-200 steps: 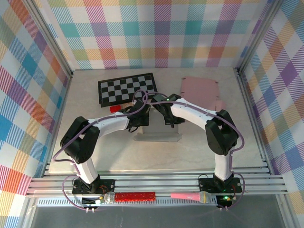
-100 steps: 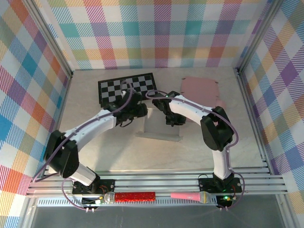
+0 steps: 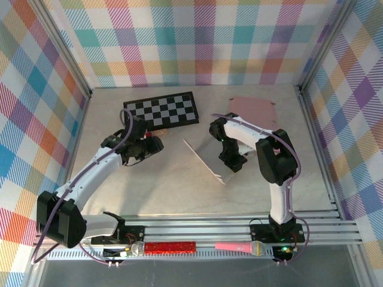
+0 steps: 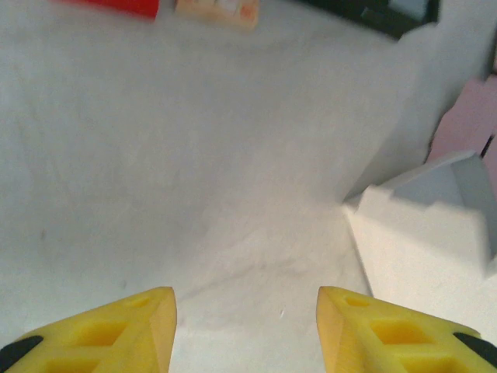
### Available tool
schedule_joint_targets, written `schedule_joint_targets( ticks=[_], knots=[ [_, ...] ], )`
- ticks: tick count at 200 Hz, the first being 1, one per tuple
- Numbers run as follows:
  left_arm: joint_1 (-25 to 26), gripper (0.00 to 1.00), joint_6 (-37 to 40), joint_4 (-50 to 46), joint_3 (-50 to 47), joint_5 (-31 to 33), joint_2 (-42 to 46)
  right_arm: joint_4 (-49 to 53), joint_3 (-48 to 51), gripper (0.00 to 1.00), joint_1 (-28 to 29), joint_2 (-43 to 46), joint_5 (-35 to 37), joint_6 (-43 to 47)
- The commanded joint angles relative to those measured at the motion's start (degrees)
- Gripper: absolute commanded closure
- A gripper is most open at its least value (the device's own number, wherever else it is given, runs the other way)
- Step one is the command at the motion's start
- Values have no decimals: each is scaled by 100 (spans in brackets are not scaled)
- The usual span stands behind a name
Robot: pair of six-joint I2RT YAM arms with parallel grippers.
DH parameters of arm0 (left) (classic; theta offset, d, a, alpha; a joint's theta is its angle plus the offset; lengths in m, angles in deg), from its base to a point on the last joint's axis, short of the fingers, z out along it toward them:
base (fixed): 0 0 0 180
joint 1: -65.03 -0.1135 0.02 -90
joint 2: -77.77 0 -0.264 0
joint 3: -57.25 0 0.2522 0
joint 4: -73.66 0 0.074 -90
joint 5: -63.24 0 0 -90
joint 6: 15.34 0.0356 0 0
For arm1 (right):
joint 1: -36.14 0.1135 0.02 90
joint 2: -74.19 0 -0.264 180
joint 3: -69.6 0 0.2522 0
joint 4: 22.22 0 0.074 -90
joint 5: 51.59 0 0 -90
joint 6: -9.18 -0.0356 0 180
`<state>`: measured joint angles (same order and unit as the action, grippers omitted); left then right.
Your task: Fold the paper box
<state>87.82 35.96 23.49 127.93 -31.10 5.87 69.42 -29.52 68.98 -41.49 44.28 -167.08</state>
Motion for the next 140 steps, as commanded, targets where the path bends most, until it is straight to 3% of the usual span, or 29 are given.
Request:
schedule_joint_targets(
  ticks=[1, 56, 85, 107, 125, 140],
  knots=[
    [64, 52, -376, -48, -573, -693, 340, 192, 242, 100, 29, 95, -1072, -1302],
    [718, 54, -774, 866, -1176, -1138, 203, -694, 747, 100, 285, 55, -2196, -2413],
    [881, 54, -1012, 1383, -1284, -1214, -105, -1714, 902, 100, 546, 21, -2744, -2729],
    [885, 54, -910, 1399, -1128, -1209, -294, -2396, 998, 78, 667, 94, -3094, -2591],
    [885, 54, -868, 1502, -1023, -1259, -431, -2293, 950, 58, 713, 445, -2850, -2236],
    [885, 55, -874, 1631, -946, -1323, -562, -2180, 966, 48, 708, 899, -2553, -1790]
  ],
)
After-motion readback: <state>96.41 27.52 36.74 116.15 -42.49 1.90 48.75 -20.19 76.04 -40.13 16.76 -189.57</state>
